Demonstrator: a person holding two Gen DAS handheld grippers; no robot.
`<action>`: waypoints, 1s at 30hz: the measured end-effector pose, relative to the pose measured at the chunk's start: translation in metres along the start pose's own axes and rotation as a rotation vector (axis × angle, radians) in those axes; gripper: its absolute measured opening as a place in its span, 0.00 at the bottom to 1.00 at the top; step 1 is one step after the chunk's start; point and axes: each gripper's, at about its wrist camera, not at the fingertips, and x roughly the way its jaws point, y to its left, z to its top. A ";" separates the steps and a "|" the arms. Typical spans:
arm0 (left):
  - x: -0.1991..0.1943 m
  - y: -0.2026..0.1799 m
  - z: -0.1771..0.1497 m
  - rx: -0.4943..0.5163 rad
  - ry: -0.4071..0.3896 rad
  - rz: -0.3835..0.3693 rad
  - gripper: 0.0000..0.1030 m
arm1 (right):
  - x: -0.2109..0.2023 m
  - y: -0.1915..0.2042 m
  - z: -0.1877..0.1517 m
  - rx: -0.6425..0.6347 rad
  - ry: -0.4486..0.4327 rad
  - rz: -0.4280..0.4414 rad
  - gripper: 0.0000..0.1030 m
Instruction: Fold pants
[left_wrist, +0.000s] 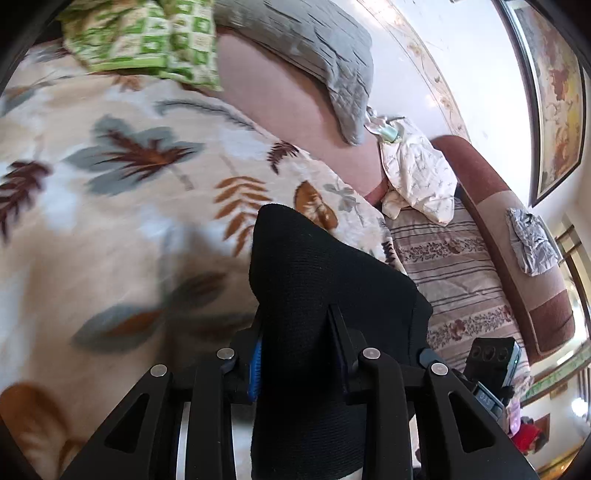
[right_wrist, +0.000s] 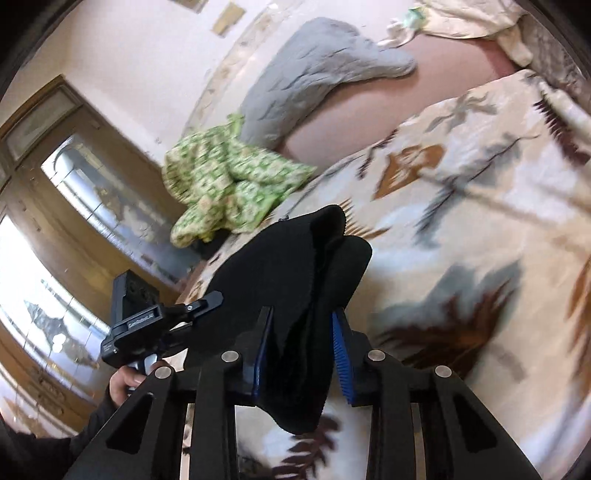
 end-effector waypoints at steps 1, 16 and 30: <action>0.012 -0.002 0.003 0.012 0.004 0.019 0.27 | 0.002 -0.009 0.008 0.017 0.015 -0.007 0.30; 0.014 -0.049 -0.023 0.285 -0.072 0.111 0.44 | -0.015 0.030 0.002 -0.303 -0.053 -0.305 0.41; 0.073 -0.074 -0.071 0.374 0.081 0.339 0.32 | 0.044 0.009 -0.023 -0.277 0.203 -0.382 0.28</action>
